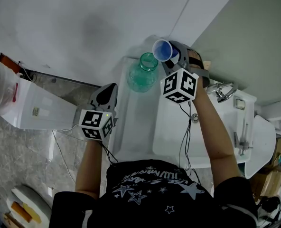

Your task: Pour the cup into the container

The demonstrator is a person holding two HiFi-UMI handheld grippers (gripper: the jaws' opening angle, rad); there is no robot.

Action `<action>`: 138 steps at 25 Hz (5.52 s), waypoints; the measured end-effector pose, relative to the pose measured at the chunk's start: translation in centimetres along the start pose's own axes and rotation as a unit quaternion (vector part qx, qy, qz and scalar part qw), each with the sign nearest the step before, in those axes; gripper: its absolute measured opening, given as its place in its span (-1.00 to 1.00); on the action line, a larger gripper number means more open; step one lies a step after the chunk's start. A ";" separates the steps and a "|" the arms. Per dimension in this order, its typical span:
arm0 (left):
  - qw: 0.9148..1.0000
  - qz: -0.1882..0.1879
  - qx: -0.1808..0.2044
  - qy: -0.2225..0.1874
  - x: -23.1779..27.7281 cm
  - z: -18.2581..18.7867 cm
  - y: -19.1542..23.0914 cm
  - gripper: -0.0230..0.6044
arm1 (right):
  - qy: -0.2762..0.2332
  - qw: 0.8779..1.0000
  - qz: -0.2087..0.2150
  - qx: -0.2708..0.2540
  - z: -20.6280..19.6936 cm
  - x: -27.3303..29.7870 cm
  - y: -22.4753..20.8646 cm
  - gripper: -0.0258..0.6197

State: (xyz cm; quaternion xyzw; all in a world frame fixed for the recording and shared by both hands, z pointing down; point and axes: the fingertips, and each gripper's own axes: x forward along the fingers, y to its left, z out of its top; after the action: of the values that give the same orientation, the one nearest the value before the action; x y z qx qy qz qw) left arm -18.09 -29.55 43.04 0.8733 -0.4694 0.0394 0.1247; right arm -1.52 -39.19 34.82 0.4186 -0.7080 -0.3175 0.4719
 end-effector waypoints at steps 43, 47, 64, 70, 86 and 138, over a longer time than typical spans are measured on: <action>1.000 -0.002 -0.001 -0.008 -0.1 0.4 -0.4 -0.89 | -0.001 1.000 -0.014 0.005 -0.2 0.0 -0.2 -0.17; 1.000 -0.003 -0.002 -0.008 0.0 0.3 -0.3 -0.89 | -0.007 1.000 -0.011 0.020 -0.1 0.0 -0.2 -0.17; 1.000 -0.028 -0.001 -0.008 1.3 0.8 -1.9 -0.89 | -0.031 0.966 0.013 0.258 -3.6 -1.0 0.6 -0.16; 0.999 -0.036 0.002 0.002 2.3 0.1 -2.2 -0.89 | -0.033 0.933 0.020 0.358 -6.3 -0.6 3.0 -0.16; 0.999 -0.019 -0.003 0.029 4.4 -2.3 -0.5 -0.89 | -0.036 0.878 -0.009 0.477 -11.4 1.7 10.1 -0.15; 0.999 0.004 -0.011 0.032 0.9 -3.9 -2.3 -0.89 | -0.003 0.844 -0.024 0.535 -14.7 -1.5 16.9 0.25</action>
State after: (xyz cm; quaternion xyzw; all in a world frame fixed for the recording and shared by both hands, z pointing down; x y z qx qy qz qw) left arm -15.46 -28.07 46.61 0.8685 -0.4687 0.0626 0.1490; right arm 7.61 -31.11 53.67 0.6217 -0.7594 0.0984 0.1648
